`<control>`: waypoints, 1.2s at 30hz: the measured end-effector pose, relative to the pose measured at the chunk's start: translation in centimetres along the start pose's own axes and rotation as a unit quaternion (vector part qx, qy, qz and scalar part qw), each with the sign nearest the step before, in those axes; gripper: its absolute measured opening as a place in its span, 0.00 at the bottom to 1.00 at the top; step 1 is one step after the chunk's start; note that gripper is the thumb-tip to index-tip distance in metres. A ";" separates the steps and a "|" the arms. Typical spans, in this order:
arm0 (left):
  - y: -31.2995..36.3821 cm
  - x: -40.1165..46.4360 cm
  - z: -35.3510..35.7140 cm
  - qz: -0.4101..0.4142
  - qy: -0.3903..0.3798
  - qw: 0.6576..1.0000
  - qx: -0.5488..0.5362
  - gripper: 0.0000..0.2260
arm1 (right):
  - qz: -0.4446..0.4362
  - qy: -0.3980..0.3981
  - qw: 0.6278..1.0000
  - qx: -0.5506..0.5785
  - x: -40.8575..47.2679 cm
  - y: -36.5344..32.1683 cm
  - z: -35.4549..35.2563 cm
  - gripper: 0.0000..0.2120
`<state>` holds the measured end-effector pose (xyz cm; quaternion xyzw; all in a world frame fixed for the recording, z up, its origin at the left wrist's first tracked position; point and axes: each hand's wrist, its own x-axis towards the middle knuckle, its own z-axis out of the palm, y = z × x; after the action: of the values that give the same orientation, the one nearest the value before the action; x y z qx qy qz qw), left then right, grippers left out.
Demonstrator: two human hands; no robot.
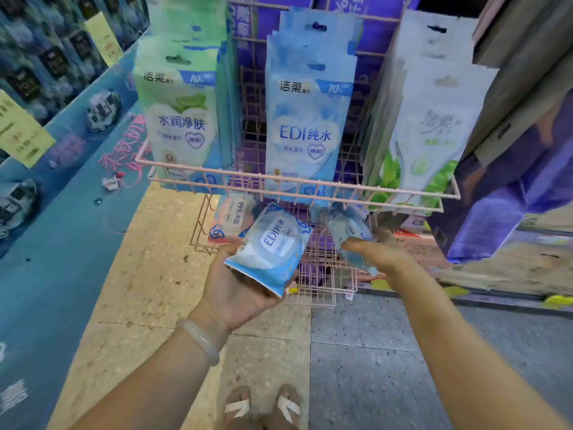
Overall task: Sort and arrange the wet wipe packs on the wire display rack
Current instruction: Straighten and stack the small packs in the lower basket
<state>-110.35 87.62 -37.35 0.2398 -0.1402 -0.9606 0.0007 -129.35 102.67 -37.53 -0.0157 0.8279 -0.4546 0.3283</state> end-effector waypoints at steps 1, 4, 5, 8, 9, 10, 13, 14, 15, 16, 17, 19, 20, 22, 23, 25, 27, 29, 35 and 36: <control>-0.7 -0.4 -0.7 -0.008 0.001 1.000 -0.019 0.21 | -0.003 -0.008 1.000 -0.005 0.0 -0.1 0.1 0.30; -1.4 -1.2 -2.7 -0.005 0.038 0.997 -0.071 0.21 | -0.069 0.000 0.996 -0.058 -0.6 0.3 0.8 0.31; -1.3 -1.4 -3.1 -0.004 0.045 0.996 -0.080 0.21 | -0.107 -0.001 0.990 -0.096 -1.1 0.7 1.2 0.33; -0.5 -2.3 -4.4 0.004 0.047 0.995 -0.086 0.20 | -0.243 -0.016 0.951 -0.191 -1.7 1.1 2.7 0.40; -0.3 -2.7 -4.8 0.009 0.043 0.995 -0.086 0.20 | -0.273 -0.009 0.936 -0.220 -1.4 0.7 3.0 0.41; -0.1 -3.1 -5.1 0.011 0.036 0.996 -0.085 0.21 | -0.288 0.000 0.925 -0.249 -1.0 0.0 3.5 0.40; 0.8 -4.4 -6.5 0.013 0.023 0.998 -0.063 0.22 | -0.272 -0.015 0.906 -0.324 1.2 -2.5 5.7 0.27; 1.0 -4.8 -6.9 0.009 0.020 0.998 -0.056 0.21 | -0.267 -0.022 0.893 -0.362 2.0 -3.1 6.5 0.25; 1.2 -5.0 -7.3 0.003 0.021 0.998 -0.055 0.21 | -0.265 -0.024 0.871 -0.413 2.8 -3.6 7.1 0.26; 1.4 -5.2 -7.7 -0.004 0.024 0.998 -0.052 0.22 | -0.271 -0.019 0.841 -0.469 3.4 -3.9 7.7 0.28; 1.6 -5.4 -8.1 -0.011 0.031 0.998 -0.046 0.23 | -0.281 -0.013 0.814 -0.509 3.7 -3.9 8.3 0.31; 1.7 -5.7 -8.6 -0.024 0.048 0.998 -0.030 0.23 | -0.302 -0.008 0.807 -0.508 3.6 -3.4 9.4 0.36; 1.7 -5.9 -8.7 -0.028 0.054 0.998 -0.027 0.23 | -0.314 -0.010 0.815 -0.487 3.3 -3.1 9.9 0.37; 1.6 -6.1 -8.9 -0.033 0.049 0.998 -0.033 0.23 | -0.311 -0.024 0.844 -0.436 2.6 -2.7 10.7 0.37; 1.6 -6.3 -9.0 -0.035 0.045 0.998 -0.037 0.23 | -0.297 -0.027 0.867 -0.400 2.2 -2.5 11.0 0.36; 1.7 -6.7 -9.2 -0.039 0.044 0.997 -0.042 0.25 | -0.284 0.000 0.904 -0.321 1.4 -2.2 11.5 0.28; 2.0 -6.9 -9.5 -0.047 0.053 0.997 -0.035 0.26 | -0.268 0.027 0.923 -0.275 0.7 -2.3 12.6 0.20; 2.2 -6.9 -10.0 -0.048 0.070 0.996 -0.017 0.24 | -0.205 0.004 0.943 -0.262 0.2 -3.1 14.2 0.20; 3.1 -7.0 -10.1 -0.028 0.067 0.997 -0.028 0.24 | -0.139 -0.032 0.962 -0.234 0.0 -4.8 17.5 0.19; 3.3 -7.0 -10.0 -0.028 0.060 0.997 -0.025 0.24 | -0.149 -0.018 0.966 -0.211 0.0 -4.8 17.4 0.15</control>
<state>-99.78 82.24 -41.68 0.3010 -0.1092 -0.9473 -0.0118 -120.99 86.97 -40.38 -0.2159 0.8873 -0.3129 0.2612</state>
